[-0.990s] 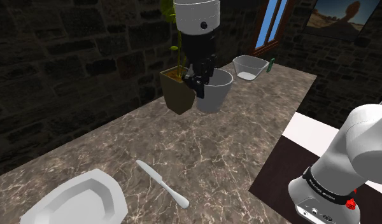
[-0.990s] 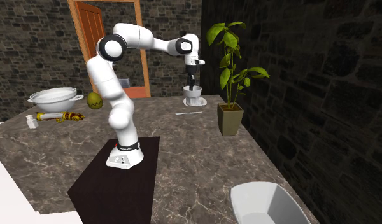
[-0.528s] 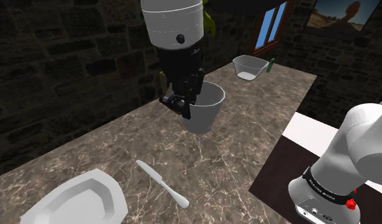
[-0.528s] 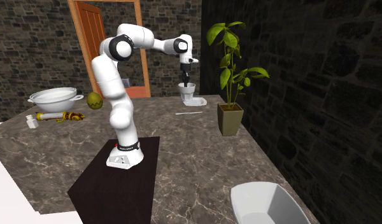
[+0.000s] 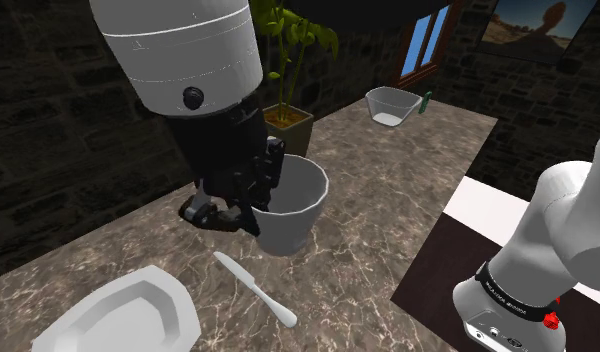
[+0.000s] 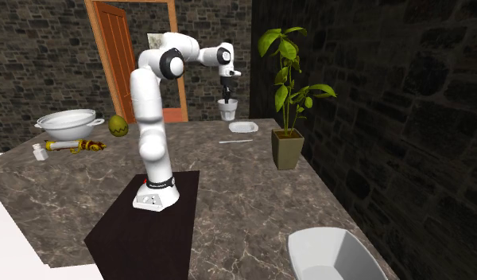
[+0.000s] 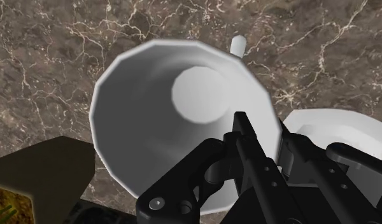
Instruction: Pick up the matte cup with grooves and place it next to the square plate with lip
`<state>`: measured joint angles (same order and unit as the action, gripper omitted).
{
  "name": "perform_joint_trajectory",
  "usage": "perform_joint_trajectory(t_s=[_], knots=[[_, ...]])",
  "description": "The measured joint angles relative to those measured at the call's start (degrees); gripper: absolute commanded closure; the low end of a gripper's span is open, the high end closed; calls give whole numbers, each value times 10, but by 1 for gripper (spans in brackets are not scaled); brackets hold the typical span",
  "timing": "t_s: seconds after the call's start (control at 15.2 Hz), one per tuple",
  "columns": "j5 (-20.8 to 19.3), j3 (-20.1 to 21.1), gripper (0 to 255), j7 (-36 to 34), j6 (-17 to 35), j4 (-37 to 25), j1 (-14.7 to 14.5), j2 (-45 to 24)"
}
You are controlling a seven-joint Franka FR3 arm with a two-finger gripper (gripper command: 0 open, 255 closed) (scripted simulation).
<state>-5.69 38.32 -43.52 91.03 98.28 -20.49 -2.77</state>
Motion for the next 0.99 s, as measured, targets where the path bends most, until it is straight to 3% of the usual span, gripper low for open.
perform_joint_trajectory(t_s=[0.46, 0.66, 0.99], knots=[[-73, 35, 255, -120, -53, -151, -93, -140], [-83, 35, 255, -135, -36, -147, -104, -158], [-82, 34, 255, -139, 5, -103, -99, -157]])
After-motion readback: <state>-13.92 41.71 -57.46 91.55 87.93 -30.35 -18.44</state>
